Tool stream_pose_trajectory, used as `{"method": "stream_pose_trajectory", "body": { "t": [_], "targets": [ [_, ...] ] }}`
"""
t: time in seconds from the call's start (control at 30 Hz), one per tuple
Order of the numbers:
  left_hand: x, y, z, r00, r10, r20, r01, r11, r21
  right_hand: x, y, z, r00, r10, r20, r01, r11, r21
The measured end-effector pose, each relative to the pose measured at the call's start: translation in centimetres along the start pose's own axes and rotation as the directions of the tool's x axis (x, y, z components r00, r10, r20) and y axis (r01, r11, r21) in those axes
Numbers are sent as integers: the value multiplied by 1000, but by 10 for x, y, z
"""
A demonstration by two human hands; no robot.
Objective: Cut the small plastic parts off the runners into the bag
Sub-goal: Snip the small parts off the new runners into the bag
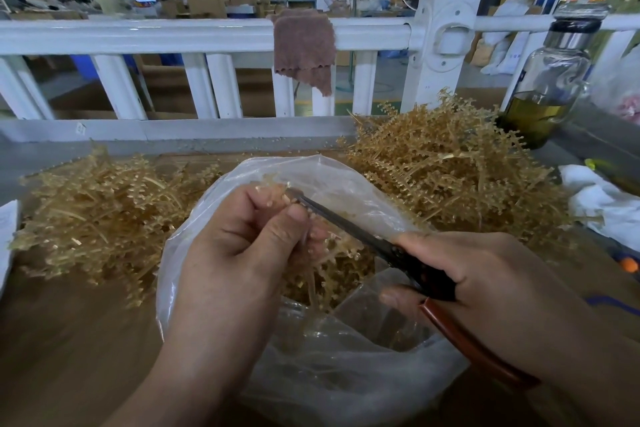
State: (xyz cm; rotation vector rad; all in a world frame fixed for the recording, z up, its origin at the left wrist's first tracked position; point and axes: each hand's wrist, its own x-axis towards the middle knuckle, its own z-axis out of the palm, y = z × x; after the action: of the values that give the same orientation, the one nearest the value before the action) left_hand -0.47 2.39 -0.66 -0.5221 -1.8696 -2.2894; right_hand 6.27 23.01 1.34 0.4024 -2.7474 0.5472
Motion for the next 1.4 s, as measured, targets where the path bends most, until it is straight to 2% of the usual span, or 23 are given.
{"method": "stream_pose_trajectory", "body": {
  "t": [0.3,0.37,0.47,0.53,0.87,1.4],
  "targets": [
    [0,8,-5,989,137,-46,-121,958,261,1,-1,-3,1000,16,14,-16,1000,17],
    [2,7,-6,989,135,-59,-120,970,213,1,-1,-3,1000,26,16,-27,999,32],
    [5,3,-7,995,82,-61,-78,995,55,1,-2,-2,999,29,28,-30,999,45],
    [5,0,-8,997,52,-50,-51,998,26,1,-3,-1,998,35,45,-38,997,74],
    [5,-4,-4,999,26,-31,-27,999,-29,0,-3,-1,999,41,25,-42,999,34],
    [-1,0,1,996,79,-27,-78,996,32,0,-4,-1,999,-22,-23,23,1000,20]
  ]
}}
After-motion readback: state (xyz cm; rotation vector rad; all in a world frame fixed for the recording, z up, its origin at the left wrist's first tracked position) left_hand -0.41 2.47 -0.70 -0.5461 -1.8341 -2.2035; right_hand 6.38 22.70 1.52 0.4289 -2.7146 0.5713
